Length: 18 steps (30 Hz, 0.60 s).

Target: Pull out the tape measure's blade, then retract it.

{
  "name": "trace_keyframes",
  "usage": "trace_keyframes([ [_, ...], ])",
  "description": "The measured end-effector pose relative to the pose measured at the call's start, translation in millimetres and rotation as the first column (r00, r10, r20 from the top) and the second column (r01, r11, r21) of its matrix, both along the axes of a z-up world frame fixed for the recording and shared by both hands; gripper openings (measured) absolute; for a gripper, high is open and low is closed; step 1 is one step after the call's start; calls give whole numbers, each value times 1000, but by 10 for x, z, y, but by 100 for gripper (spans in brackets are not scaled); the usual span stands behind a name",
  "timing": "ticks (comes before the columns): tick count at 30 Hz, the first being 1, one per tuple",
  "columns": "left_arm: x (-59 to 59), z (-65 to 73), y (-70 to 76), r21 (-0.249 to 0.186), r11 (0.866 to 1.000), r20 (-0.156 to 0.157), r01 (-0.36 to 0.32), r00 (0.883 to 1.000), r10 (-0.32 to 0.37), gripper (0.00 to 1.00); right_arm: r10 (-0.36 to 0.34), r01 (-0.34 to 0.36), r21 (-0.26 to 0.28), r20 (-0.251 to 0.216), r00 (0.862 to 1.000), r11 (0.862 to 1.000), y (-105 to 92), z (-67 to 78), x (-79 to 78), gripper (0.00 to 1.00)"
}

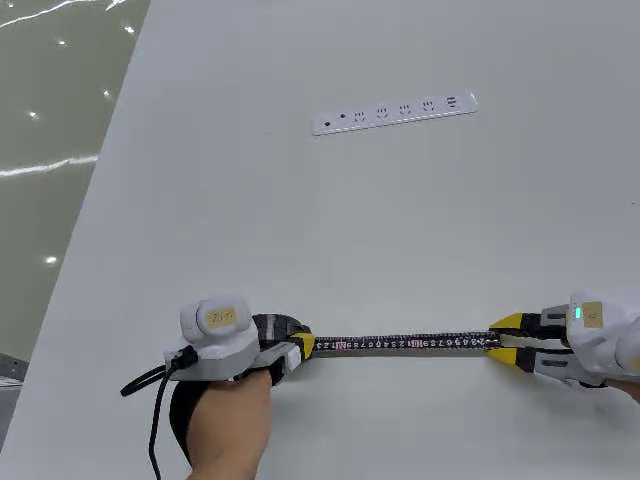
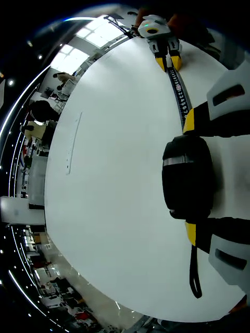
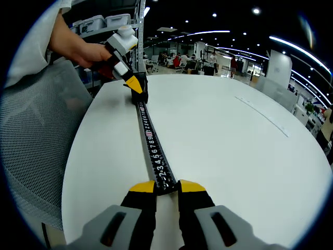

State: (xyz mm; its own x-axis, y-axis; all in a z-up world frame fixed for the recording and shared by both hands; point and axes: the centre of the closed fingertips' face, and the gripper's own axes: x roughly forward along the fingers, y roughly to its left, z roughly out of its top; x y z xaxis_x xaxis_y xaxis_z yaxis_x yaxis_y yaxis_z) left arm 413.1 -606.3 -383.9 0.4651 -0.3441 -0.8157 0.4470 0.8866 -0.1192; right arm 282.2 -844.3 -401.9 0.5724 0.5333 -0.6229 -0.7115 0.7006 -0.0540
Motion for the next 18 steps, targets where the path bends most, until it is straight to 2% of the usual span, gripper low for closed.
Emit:
trace_keyframes([
  [9, -3, -1, 3, -1, 1000, -2, 2, 1000, -2, 59, -9, 8, 96, 20, 1000, 995, 109, 66, 88, 13],
  [18, -10, 2, 4, -6, 1000, -8, 2, 1000, -2, 59, 8, -11, 135, 18, 1000, 991, 300, 94, 155, 13],
])
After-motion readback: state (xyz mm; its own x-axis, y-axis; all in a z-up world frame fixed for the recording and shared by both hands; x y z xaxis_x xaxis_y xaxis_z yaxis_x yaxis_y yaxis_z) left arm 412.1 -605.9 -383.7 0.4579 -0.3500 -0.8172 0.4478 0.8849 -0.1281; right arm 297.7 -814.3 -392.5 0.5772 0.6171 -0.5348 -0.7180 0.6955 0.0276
